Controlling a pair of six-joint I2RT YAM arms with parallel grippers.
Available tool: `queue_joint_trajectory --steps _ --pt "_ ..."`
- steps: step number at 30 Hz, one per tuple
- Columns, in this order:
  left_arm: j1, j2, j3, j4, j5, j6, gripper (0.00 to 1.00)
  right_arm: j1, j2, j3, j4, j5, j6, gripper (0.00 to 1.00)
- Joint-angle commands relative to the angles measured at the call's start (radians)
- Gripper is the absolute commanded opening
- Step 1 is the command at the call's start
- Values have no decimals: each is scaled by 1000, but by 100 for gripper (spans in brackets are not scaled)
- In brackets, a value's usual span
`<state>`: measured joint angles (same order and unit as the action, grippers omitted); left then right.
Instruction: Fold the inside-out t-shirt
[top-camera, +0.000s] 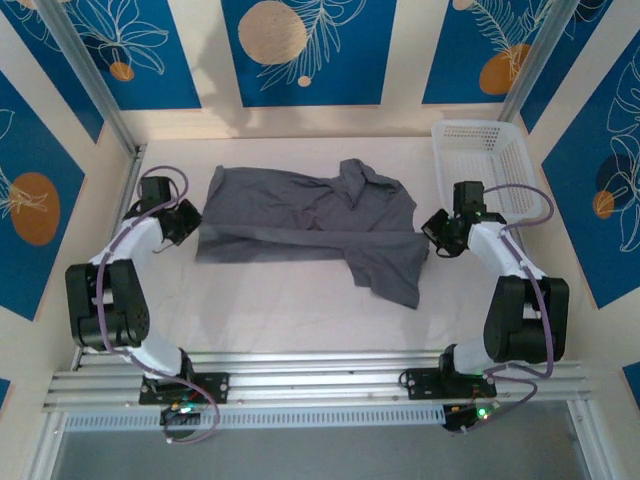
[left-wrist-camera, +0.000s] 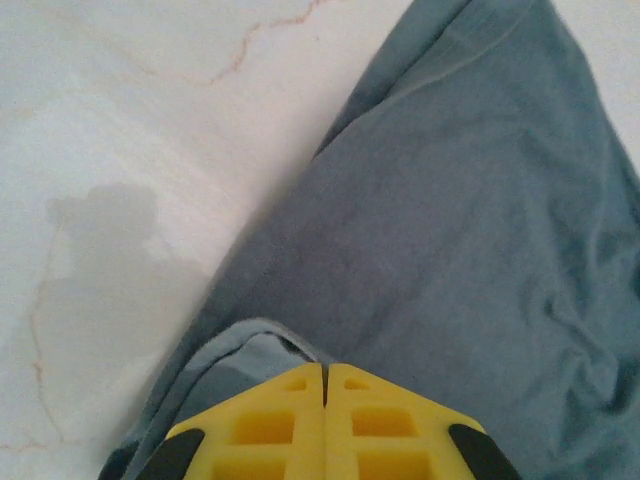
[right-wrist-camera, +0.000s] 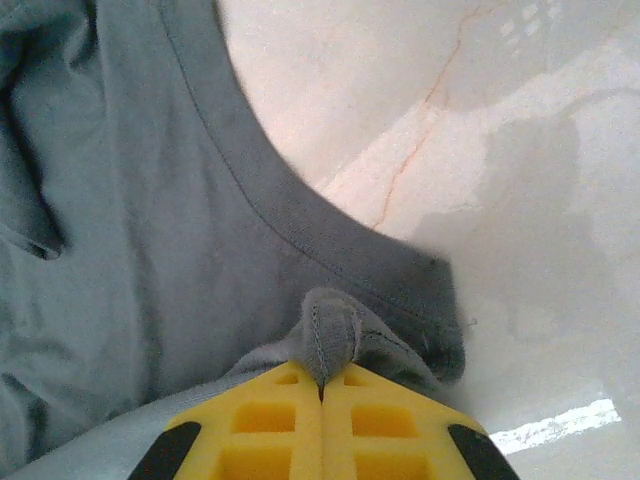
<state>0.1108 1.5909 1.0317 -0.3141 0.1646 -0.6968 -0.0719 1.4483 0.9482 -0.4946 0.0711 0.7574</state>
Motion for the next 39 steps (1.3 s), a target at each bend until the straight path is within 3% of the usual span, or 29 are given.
queue_joint_trajectory --steps 1,9,13,19,21,26,32,36,39 --pt "-4 39 46 4 -38 9 0 -13 23 8 16 -9 2 0" --pt "4 74 60 -98 -176 9 0 0 133 83 14 -44 -15 2" --pt "9 104 56 -116 -175 11 0 8 191 111 17 -38 -14 3" --pt "10 135 50 -139 -192 -19 0 40 293 204 -28 -40 -56 11" --pt "11 135 48 -135 -184 -23 0 47 301 231 -56 -32 -56 18" --pt "13 67 54 -144 -195 -21 12 61 220 244 -89 12 -51 31" --pt "12 -34 85 -176 -182 1 31 62 92 233 -137 42 -72 36" --pt "11 -120 86 -179 -135 20 32 63 0 151 -139 42 -50 51" --pt "2 -198 65 -162 -43 58 32 77 -71 68 -141 21 -38 53"
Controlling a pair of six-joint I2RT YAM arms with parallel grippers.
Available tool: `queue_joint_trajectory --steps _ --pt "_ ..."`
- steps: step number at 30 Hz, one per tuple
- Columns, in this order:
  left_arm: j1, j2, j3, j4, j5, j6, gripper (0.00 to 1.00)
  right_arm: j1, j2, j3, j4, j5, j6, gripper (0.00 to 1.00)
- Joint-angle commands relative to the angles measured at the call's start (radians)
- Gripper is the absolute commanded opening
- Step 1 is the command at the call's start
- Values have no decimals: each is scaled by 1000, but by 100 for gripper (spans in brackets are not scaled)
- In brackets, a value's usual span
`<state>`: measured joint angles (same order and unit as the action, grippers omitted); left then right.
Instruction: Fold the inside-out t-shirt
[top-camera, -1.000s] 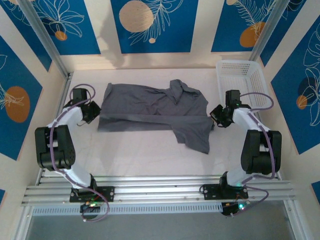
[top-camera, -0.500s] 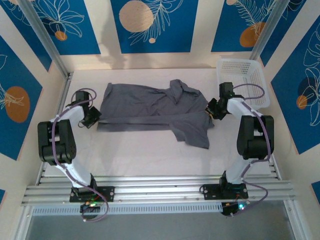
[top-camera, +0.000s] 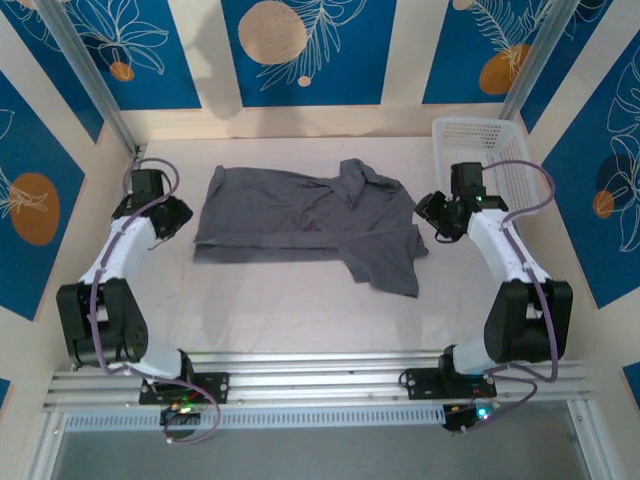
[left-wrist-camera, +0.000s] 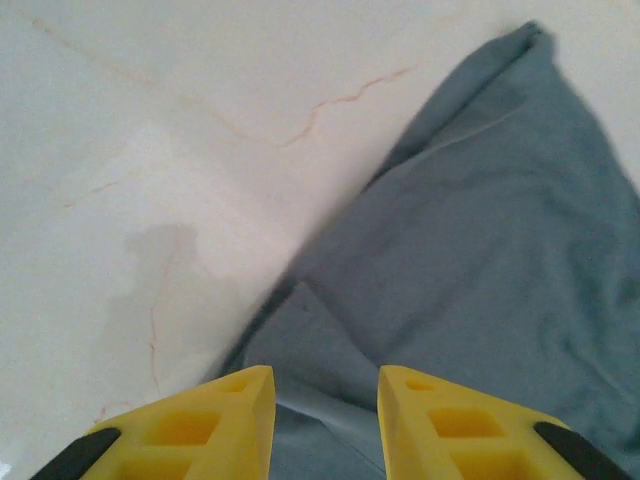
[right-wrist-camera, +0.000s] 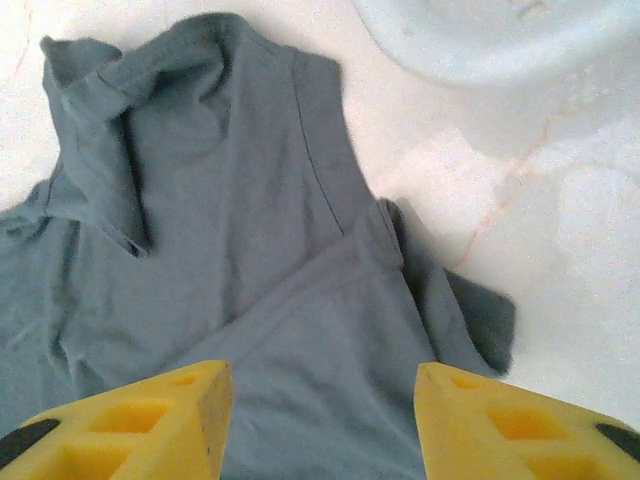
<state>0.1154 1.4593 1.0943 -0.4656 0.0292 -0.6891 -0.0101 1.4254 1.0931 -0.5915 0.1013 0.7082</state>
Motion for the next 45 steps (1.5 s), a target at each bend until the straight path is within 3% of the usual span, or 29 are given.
queue_joint_trajectory --steps 1,4,8,15,20,22,23,24,27,30,39,40,42,43,45 --pt "-11 -92 -8 -4 122 70 32 23 -74 -109 -51 -8 23 52" --pt "-53 -187 -50 16 191 149 33 61 -147 -247 -61 -26 95 53" --pt "-114 -283 -99 4 186 231 37 110 -174 -375 -66 -6 160 57" --pt "-130 -308 -107 2 191 245 46 127 -39 -370 -12 -14 135 50" --pt "-129 -305 -94 -38 142 249 53 152 25 -342 19 -59 129 34" --pt "-130 -305 -96 -42 139 246 54 158 32 -329 16 -73 130 17" --pt "-129 -306 -97 -45 140 248 55 159 24 -322 14 -93 127 3" --pt "-129 -306 -97 -48 138 250 55 159 11 -314 17 -112 127 0" --pt "-129 -304 -86 -66 122 261 55 174 -49 -245 30 -188 170 0" --pt "-130 -293 -71 -76 120 263 55 205 -32 -112 49 -187 251 0" --pt "-129 -222 -75 -62 120 208 55 167 482 511 -10 -92 366 0" --pt "-130 -212 -74 -61 128 206 55 163 541 590 -47 -97 353 2" --pt "-129 -194 -81 -51 138 206 55 160 642 733 -139 -106 301 33" --pt "-130 -184 -87 -54 131 203 55 157 681 797 -192 -95 276 43" --pt "-129 -161 -94 -68 110 198 55 144 695 829 -247 -99 255 49"
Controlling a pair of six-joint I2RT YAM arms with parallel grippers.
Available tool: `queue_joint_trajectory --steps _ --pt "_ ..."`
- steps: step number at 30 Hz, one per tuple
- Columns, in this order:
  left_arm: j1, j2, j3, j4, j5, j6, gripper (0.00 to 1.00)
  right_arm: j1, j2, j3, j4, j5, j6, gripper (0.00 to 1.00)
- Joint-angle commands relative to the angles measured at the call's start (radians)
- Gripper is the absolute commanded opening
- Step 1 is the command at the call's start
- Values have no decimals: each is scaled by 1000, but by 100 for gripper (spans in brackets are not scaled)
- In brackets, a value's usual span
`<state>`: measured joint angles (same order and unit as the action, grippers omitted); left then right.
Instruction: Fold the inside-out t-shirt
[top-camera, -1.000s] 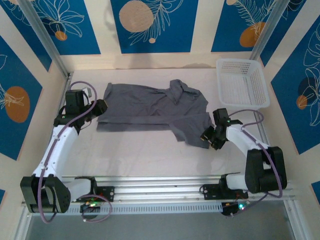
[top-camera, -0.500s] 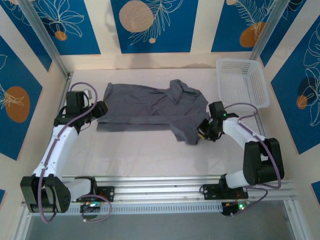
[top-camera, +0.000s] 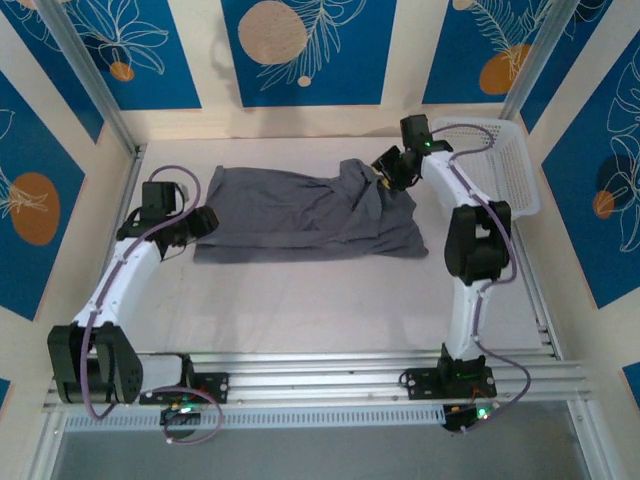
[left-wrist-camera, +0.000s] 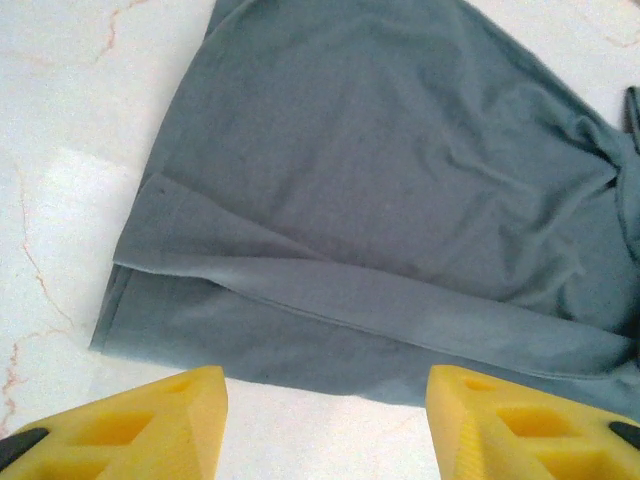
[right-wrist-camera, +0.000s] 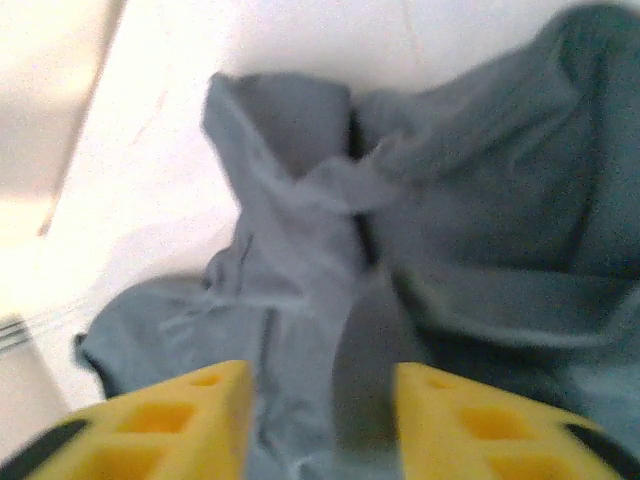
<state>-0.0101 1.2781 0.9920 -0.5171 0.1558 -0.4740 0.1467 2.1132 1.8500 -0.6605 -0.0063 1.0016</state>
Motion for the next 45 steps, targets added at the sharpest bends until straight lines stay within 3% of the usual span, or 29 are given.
queue_joint_trajectory --steps 1,3,6,7,9,12,17,22,31,39,45 --pt "-4 35 5 -23 -25 -20 55 -22 -26 36 -152 5 -45 49" --pt "-5 62 -2 -25 -47 -36 48 -38 -136 -102 -69 14 -42 50" --pt "-12 135 2 9 -31 -65 6 -46 -295 -352 31 20 -27 40" --pt "-18 168 12 23 -24 -75 0 -41 -335 -444 73 17 -21 31" --pt "-33 241 38 38 -28 -103 0 -37 -379 -589 127 11 -5 14" --pt "-50 352 81 55 -47 -151 0 -50 -372 -682 142 10 -13 1" --pt "-48 496 135 -29 -131 -227 0 -33 -288 -662 66 59 -82 0" --pt "-38 524 68 -18 -126 -282 0 23 -226 -649 29 113 -111 0" --pt "3 412 -125 2 -121 -291 0 95 -361 -840 56 173 -60 1" --pt "48 111 -312 -104 -229 -309 0 148 -555 -1054 31 162 -64 2" --pt "45 -134 -447 -175 -245 -393 0 176 -710 -1161 -35 168 5 6"
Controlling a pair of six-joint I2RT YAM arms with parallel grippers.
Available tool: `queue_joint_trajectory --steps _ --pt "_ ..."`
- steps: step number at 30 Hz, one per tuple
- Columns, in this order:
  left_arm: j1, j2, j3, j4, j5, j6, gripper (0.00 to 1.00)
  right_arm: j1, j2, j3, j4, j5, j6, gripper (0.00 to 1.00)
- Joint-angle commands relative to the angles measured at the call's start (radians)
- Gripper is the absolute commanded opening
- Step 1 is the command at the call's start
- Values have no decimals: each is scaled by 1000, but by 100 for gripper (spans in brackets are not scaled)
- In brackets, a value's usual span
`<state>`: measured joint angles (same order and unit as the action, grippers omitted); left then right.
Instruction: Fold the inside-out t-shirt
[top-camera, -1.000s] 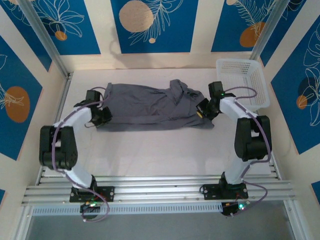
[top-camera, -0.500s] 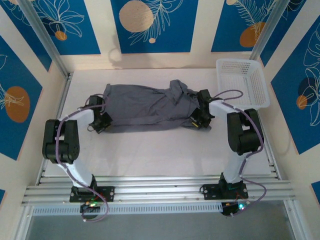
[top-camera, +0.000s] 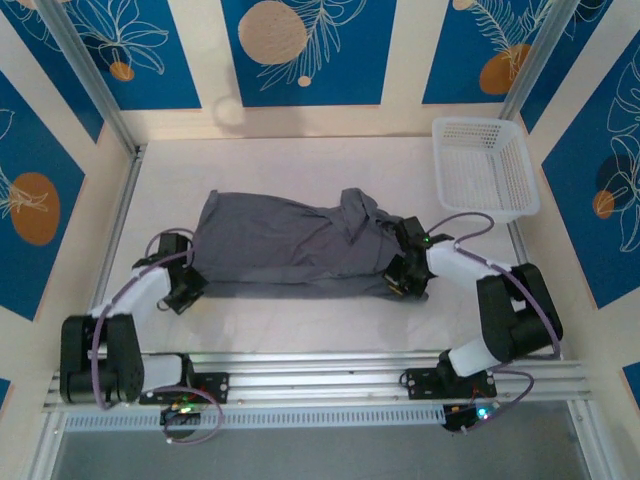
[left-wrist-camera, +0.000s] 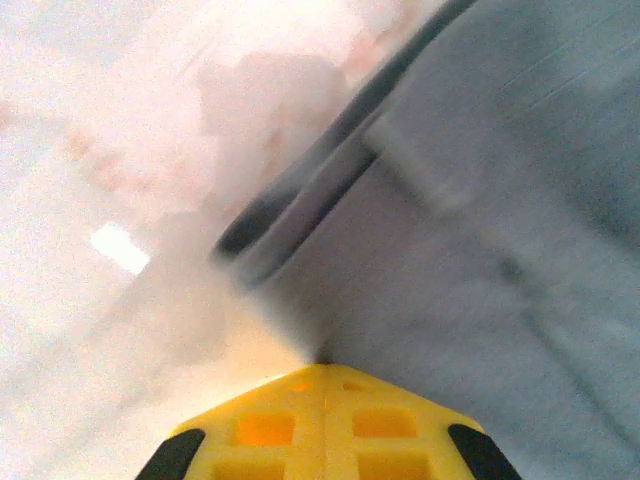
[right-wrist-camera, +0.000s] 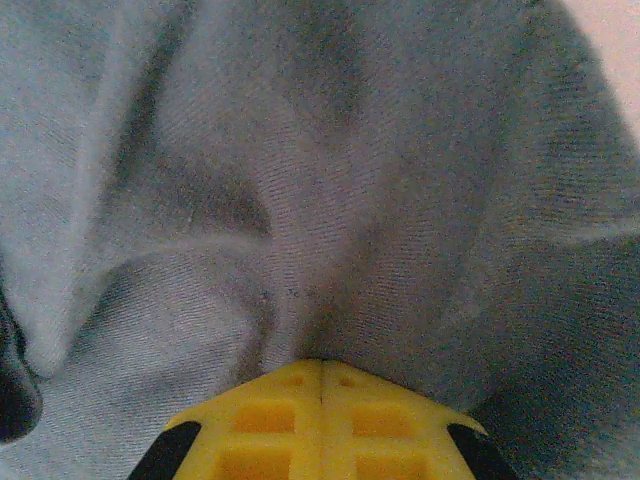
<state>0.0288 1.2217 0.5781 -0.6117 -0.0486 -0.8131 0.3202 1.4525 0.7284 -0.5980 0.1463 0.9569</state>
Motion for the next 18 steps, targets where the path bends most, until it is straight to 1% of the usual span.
queue_joint_trajectory --steps 1,3,5,7,9,10,11,14,17,18 --pt "6 -117 -35 -84 -43 -46 0 4 -83 -36 -104 20 32 10" --pt "5 -179 -7 -78 -30 -12 0 8 -144 9 -115 56 -10 21" --pt "-13 -212 67 -55 -7 37 0 5 -173 86 -74 82 -92 35" --pt "-44 -209 153 -34 -10 82 7 0 -136 181 -8 68 -183 39" --pt "-83 -178 239 -13 -26 125 15 6 -31 327 7 26 -255 39" --pt "-102 -153 287 -8 -40 148 18 18 40 415 -3 1 -287 39" --pt "-119 -125 326 2 -46 171 20 38 119 501 -12 3 -318 39" --pt "-135 -59 398 10 -59 186 24 87 341 722 -85 76 -348 42" --pt "-136 -40 410 21 -57 177 28 111 532 915 -196 157 -358 47" --pt "-136 -39 407 23 -57 176 29 118 572 954 -218 174 -360 48"
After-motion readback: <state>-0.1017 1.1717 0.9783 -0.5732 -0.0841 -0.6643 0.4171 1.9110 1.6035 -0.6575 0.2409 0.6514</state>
